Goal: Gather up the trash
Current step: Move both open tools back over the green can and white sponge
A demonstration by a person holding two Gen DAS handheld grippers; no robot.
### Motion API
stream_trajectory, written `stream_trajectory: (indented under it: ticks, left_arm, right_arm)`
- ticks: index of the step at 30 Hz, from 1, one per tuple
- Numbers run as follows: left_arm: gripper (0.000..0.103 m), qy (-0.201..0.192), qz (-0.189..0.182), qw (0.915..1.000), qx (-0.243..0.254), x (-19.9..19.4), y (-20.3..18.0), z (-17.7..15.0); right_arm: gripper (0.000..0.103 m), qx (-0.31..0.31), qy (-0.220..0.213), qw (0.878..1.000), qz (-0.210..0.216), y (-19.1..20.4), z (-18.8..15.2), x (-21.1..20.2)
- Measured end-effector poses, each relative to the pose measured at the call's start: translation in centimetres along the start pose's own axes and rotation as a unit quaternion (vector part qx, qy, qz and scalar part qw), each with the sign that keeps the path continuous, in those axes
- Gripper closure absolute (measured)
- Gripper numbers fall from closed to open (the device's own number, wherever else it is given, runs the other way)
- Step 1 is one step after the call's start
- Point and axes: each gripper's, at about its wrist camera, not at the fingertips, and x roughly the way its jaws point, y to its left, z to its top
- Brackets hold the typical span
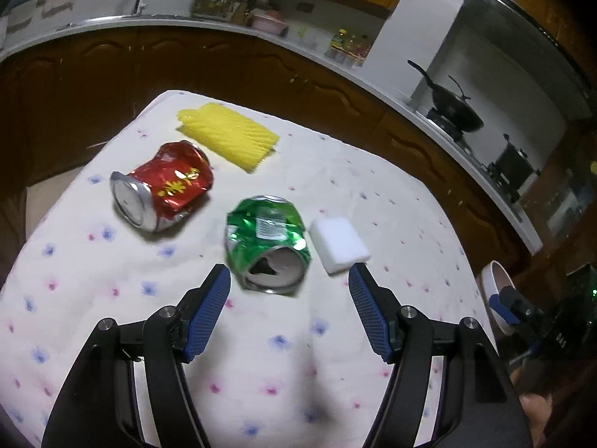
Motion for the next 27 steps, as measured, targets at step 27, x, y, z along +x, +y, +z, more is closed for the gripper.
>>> stream_trajectory:
  ticks: [27]
  left_arm:
    - [0.027, 0.075, -0.002, 0.9972, -0.004, 7.1, 3.0, 3.1]
  right_arm:
    - [0.051, -0.072, 0.127, 0.989, 0.032, 6.4, 1.1, 16.0]
